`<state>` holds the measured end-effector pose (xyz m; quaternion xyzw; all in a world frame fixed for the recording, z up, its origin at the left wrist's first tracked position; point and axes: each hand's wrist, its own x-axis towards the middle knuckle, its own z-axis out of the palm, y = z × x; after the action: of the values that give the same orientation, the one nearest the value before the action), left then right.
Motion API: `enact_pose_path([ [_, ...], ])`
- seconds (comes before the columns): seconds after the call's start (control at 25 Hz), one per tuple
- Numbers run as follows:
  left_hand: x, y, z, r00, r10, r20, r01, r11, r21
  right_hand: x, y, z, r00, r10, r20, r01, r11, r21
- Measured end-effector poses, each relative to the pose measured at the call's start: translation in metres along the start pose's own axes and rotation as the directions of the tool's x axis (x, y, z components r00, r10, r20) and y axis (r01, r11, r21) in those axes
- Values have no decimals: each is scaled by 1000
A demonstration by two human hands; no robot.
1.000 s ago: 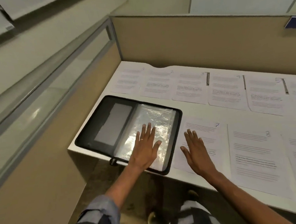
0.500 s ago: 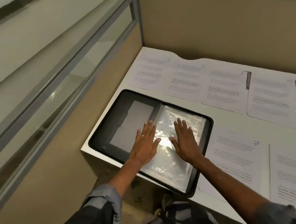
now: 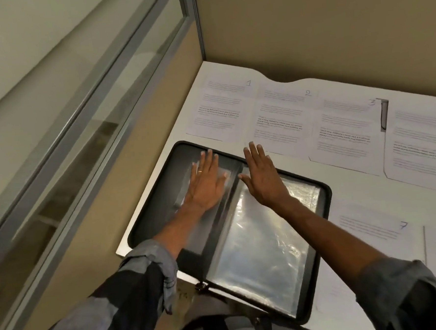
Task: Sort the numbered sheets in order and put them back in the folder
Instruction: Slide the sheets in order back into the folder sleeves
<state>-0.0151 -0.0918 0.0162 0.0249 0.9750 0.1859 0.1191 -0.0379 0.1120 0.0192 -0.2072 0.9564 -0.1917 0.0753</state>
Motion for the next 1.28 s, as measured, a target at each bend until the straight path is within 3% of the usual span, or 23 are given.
enact_pose_path([
  [0.32,134,-64,-26,999,0,47,2,999,-53,117,-6,12,986,144,89,-150,986,66],
  [0.56,194,-88,-34,981,-176,78,186,968,-167,165,-5,38,940,234,248,-253,966,48],
  [0.68,208,-89,-39,966,-256,36,258,941,-220,173,-4,45,945,234,229,-250,967,42],
  [0.84,228,-84,-48,929,-369,-7,323,821,-471,173,0,50,953,239,186,-251,967,42],
  [1.0,239,-84,-53,887,-459,48,376,658,-652,168,-5,54,958,243,151,-254,965,61],
  [1.2,226,-87,-62,951,-304,-65,152,638,-755,173,-6,43,951,269,150,-293,940,177],
  [1.28,212,-81,-69,972,-207,-109,54,650,-758,186,-2,27,898,431,92,-430,812,395],
])
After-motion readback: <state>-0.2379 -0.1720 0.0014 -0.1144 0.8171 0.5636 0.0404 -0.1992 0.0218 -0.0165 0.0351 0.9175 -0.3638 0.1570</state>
